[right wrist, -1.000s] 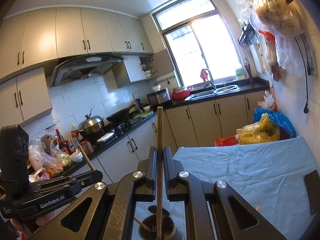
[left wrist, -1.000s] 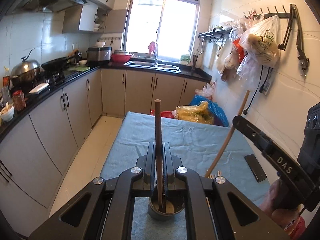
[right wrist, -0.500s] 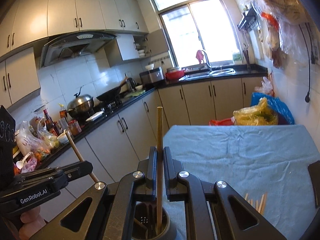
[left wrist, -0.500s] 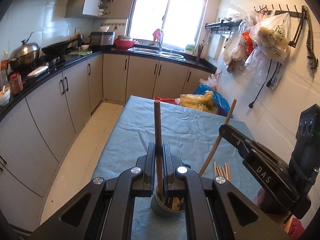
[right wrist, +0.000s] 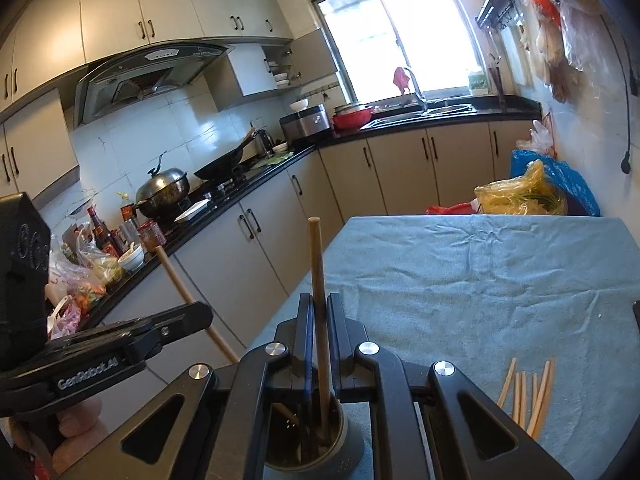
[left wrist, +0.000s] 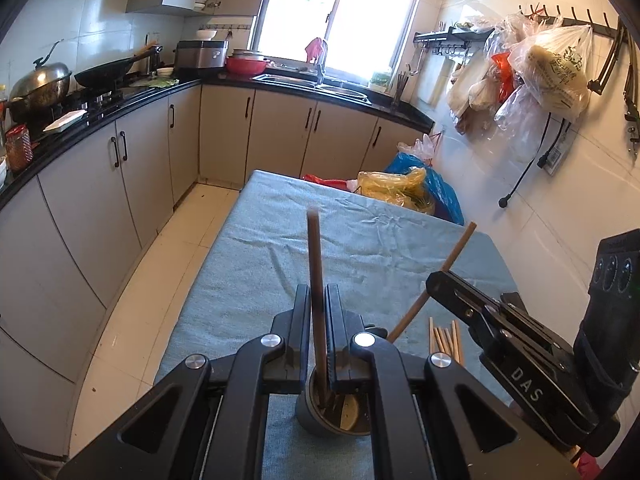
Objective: Organize utensils
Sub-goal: 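Lower the chopsticks into the holder cup and open both tools, then return to the chopstick pile and grasp a chopstick with the right tool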
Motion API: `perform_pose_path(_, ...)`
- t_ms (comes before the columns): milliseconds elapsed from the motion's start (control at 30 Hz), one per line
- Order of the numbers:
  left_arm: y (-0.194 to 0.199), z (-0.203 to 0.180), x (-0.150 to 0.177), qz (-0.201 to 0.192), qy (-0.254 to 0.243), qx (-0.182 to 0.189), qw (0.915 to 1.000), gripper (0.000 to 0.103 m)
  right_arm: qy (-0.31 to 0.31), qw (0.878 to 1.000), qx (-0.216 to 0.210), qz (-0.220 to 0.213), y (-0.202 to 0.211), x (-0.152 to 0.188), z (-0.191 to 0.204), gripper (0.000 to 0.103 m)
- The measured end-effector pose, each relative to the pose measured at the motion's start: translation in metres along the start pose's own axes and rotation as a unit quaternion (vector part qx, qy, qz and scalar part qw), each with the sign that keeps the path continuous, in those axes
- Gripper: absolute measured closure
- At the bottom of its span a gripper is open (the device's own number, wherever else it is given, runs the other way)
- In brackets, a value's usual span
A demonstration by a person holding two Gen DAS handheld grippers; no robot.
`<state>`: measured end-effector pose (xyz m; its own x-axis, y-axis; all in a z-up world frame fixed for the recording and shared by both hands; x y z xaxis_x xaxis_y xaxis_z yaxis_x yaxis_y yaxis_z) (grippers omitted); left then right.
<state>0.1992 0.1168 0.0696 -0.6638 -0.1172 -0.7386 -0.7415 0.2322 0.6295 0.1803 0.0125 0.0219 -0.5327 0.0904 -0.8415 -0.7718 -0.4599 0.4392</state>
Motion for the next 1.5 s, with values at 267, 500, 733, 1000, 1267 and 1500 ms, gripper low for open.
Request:
perform_pose_path(267,0.013,0.002,-0.005,-0.018,0.005,0.003,0.9998,0.078,0.001,1.0,-0.008,-0.017,0.015,-0.008,0.004,0.095)
perform_pose_path(500,0.034,0.006,-0.009,-0.04,0.012,0.0,0.9991,0.074,-0.005,0.999,-0.014,-0.039,0.038,-0.017,0.004,0.095)
perform_pose_path(733,0.063,0.002,0.01,-0.066,-0.009,-0.029,0.9973,0.072,-0.021,0.998,-0.019,-0.051,0.075,-0.011,-0.008,0.094)
perform_pose_path(1000,0.073,-0.036,0.062,-0.065,-0.057,-0.038,0.9955,0.068,-0.046,0.998,0.004,-0.049,0.116,0.022,-0.046,0.085)
perform_pose_path(1267,0.021,-0.087,0.135,0.018,-0.114,-0.007,0.9933,0.068,-0.102,0.993,0.053,-0.022,0.141,0.067,-0.114,0.085)
perform_pose_path(1500,-0.051,-0.105,0.194,0.114,-0.142,-0.023,0.9829,0.068,-0.186,0.979,0.083,0.028,0.135,0.099,-0.181,0.085)
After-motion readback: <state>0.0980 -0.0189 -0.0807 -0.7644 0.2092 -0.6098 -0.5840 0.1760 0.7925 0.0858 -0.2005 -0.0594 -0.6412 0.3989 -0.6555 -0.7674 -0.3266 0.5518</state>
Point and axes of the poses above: each gripper's, at about its wrist camera, not at the fingertips, and y roughly against the way its jaws point, z to its left, x to its underside, the point moved 5 cm from there along -y, roughly the way its jaws point
